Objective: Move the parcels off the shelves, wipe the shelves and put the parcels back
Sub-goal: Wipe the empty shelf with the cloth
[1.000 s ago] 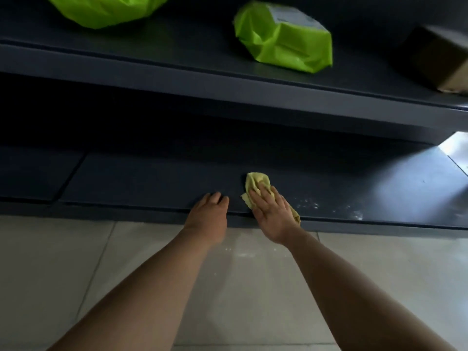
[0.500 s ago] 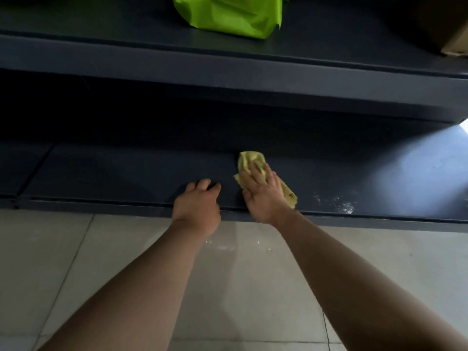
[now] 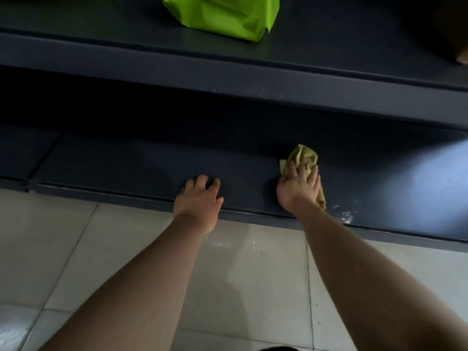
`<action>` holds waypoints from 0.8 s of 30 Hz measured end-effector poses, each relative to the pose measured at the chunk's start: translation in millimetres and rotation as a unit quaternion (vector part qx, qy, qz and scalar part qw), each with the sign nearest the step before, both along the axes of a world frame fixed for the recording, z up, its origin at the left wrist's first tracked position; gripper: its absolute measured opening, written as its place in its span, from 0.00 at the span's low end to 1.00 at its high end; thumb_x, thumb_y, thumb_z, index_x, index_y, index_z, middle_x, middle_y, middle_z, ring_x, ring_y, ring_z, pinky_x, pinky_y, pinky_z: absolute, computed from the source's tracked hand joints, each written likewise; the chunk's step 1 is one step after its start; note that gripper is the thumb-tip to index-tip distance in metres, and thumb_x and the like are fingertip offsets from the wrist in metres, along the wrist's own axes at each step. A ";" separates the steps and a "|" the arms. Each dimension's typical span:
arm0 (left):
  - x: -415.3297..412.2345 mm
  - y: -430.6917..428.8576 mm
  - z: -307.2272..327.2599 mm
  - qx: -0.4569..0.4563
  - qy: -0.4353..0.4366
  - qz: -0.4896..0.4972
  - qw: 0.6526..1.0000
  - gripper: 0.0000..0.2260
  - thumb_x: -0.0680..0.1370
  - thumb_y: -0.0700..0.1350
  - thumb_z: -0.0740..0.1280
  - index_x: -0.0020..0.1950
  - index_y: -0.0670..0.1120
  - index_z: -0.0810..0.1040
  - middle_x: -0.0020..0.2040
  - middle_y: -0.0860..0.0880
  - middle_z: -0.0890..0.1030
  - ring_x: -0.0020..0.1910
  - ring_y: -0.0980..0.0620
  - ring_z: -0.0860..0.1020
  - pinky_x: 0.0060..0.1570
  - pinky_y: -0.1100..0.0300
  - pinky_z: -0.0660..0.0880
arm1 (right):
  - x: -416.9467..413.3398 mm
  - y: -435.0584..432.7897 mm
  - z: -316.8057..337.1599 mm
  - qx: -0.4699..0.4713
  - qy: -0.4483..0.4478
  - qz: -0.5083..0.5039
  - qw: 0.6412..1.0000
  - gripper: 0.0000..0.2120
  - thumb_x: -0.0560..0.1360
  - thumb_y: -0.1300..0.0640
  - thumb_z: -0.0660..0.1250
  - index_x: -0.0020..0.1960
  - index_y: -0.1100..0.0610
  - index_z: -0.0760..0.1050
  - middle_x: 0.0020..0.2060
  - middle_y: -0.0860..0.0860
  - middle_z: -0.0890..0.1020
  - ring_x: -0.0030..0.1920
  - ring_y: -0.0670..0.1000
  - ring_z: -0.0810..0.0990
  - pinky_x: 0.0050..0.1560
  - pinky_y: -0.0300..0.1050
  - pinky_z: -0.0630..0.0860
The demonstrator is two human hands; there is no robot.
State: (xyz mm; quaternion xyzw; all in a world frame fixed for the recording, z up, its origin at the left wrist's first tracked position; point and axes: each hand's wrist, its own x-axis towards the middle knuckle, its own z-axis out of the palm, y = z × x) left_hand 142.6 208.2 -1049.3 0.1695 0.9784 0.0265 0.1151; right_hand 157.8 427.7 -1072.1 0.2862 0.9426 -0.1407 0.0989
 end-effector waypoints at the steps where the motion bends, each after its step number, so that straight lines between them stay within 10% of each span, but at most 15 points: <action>1: 0.6 1.3 1.1 0.000 -0.011 0.002 1.000 0.24 0.82 0.56 0.53 0.77 0.52 0.55 0.72 0.49 0.59 0.68 0.46 0.62 0.60 0.52 0.71 | 7.8 -8.3 1.2 0.005 0.000 0.007 1.000 0.29 0.80 0.49 0.47 0.79 0.51 0.43 0.78 0.53 0.42 0.76 0.61 0.36 0.75 0.56 0.36; 13: 10.2 11.0 5.5 0.007 -0.059 0.011 0.998 0.23 0.83 0.51 0.53 0.77 0.54 0.52 0.77 0.44 0.50 0.75 0.40 0.50 0.71 0.45 0.58 | 46.4 -45.8 1.1 -0.022 0.064 0.195 0.978 0.27 0.82 0.47 0.46 0.79 0.48 0.42 0.78 0.47 0.40 0.76 0.53 0.34 0.74 0.49 0.34; 24: 17.8 40.7 -10.7 0.068 0.014 -0.055 0.996 0.19 0.83 0.49 0.53 0.75 0.56 0.60 0.77 0.47 0.55 0.75 0.41 0.53 0.72 0.42 0.53 | 93.2 81.4 -1.7 0.061 -0.009 -0.013 0.998 0.28 0.82 0.47 0.45 0.79 0.50 0.41 0.78 0.53 0.42 0.77 0.59 0.38 0.76 0.55 0.40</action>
